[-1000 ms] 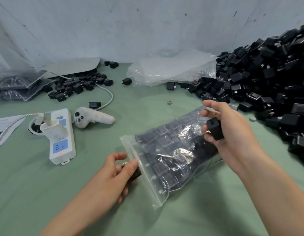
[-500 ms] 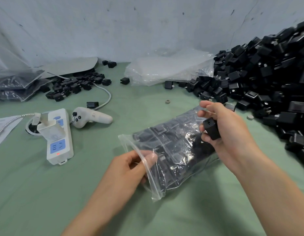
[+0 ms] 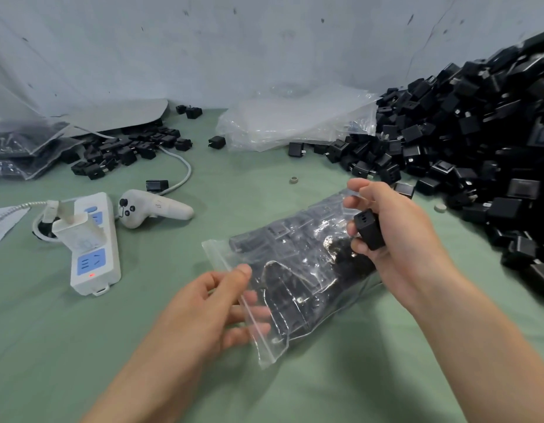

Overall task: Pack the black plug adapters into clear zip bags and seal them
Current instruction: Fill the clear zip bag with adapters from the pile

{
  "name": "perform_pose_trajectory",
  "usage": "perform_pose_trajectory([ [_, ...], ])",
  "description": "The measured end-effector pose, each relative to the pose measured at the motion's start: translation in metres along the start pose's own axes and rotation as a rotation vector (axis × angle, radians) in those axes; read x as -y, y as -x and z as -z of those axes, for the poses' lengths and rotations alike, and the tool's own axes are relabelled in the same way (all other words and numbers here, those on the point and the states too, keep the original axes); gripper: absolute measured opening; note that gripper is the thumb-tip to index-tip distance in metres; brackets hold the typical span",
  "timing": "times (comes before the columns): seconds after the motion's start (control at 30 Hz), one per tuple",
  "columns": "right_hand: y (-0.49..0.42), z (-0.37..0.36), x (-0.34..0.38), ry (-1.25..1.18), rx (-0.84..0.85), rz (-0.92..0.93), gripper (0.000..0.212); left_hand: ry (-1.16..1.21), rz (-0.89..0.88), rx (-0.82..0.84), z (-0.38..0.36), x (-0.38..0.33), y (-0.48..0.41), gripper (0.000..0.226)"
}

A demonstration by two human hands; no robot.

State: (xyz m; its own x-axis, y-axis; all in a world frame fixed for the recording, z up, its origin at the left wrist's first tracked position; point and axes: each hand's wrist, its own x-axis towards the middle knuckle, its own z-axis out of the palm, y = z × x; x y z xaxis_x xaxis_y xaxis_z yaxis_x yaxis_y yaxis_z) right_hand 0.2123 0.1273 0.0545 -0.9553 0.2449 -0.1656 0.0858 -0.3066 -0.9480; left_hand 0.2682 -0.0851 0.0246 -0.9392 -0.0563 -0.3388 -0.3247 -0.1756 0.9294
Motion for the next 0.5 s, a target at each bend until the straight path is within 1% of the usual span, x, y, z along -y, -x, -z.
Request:
perform_pose_trajectory([
  [0.03, -0.0003, -0.0001, 0.0001, -0.001, 0.0, 0.0, 0.02, -0.016, -0.016, -0.007, -0.0025, 0.0015, 0.0011, 0.065],
  [0.07, -0.0006, 0.0001, 0.0001, -0.001, 0.0, 0.001, 0.02, -0.024, -0.034, -0.016, -0.0047, 0.0031, 0.0009, 0.064],
  [0.13, -0.0007, 0.0002, 0.0, 0.0, -0.002, 0.0, 0.02, 0.004, -0.048, -0.012, -0.0092, 0.0047, -0.0004, 0.047],
  [0.2, -0.0004, -0.0003, 0.0001, 0.0, 0.001, 0.0, 0.02, 0.062, -0.015, 0.025, -0.0107, 0.0043, -0.0021, 0.026],
  [0.23, -0.0004, -0.0004, 0.0001, -0.002, 0.001, 0.001, 0.02, 0.079, 0.007, 0.048, -0.0105, 0.0038, -0.0025, 0.02],
  [0.3, -0.0003, -0.001, -0.0002, -0.002, -0.002, -0.001, 0.02, 0.055, 0.026, 0.063, -0.0078, 0.0041, -0.0032, 0.019],
  [0.5, -0.0012, -0.0009, 0.0, 0.003, -0.002, -0.001, 0.02, -0.043, -0.022, -0.048, -0.0108, 0.007, -0.0032, 0.016],
])
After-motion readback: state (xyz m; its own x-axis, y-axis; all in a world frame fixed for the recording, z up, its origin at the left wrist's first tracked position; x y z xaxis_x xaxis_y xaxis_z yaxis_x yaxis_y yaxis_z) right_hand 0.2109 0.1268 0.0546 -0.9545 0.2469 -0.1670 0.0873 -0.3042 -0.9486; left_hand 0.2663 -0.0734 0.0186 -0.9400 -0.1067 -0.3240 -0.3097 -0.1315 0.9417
